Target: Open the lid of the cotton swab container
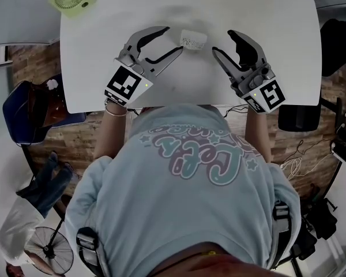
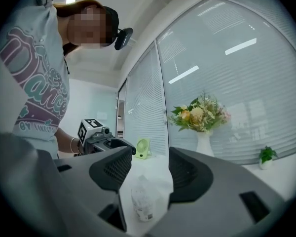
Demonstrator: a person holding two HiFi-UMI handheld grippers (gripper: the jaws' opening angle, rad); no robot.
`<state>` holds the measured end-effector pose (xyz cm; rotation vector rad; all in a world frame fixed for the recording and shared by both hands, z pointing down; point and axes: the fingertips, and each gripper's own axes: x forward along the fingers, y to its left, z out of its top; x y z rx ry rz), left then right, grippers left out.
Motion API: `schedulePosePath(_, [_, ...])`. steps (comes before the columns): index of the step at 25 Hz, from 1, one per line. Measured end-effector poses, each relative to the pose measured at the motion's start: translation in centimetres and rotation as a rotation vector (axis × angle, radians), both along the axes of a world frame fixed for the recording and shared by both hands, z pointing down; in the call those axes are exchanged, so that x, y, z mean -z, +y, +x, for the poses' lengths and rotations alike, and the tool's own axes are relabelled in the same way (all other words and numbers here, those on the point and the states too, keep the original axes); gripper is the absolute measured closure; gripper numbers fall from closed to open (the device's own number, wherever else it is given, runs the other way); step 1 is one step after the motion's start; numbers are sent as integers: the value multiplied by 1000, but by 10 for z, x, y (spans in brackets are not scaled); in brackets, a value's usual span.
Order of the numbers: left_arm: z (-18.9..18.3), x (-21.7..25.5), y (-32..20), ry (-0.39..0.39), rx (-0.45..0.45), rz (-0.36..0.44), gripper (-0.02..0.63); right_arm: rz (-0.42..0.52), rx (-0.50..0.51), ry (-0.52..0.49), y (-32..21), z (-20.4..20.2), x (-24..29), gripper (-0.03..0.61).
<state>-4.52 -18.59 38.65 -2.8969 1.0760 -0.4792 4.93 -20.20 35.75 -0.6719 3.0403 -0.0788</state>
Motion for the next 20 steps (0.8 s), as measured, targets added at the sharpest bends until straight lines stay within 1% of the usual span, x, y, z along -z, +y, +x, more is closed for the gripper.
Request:
schedulePosePath(2, [3, 14, 1, 18, -3, 29, 394, 16, -11, -7, 2, -2, 12, 353])
schedulePosePath(4, [3, 30, 4, 58, -3, 55, 399, 24, -17, -19, 5, -7, 22, 361])
schedulePosePath(6, [5, 42, 5, 75, -8, 68, 408, 36, -17, -21, 7, -9, 31, 373])
schedulePosePath(7, [7, 46, 7, 76, -18, 68, 424, 42, -18, -20, 8, -9, 36, 382])
schedulePosePath(8, [9, 49, 8, 75, -30, 69, 459, 47, -21, -21, 9, -9, 40, 395])
schedulePosePath(9, [11, 53, 10, 74, -40, 73, 477, 49, -22, -25, 10, -9, 44, 412])
schedulePosePath(13, [14, 63, 13, 64, -48, 101, 494, 56, -20, -36, 14, -11, 56, 439])
schedulePosePath(15, [16, 67, 12, 75, -49, 110, 520, 64, -24, -33, 15, -12, 59, 470])
schedulePosePath(17, [18, 73, 12, 92, -50, 116, 540, 72, -31, -36, 15, -12, 62, 518])
schedulePosePath(20, [18, 80, 13, 113, -47, 123, 569, 80, -39, -49, 15, -12, 68, 548])
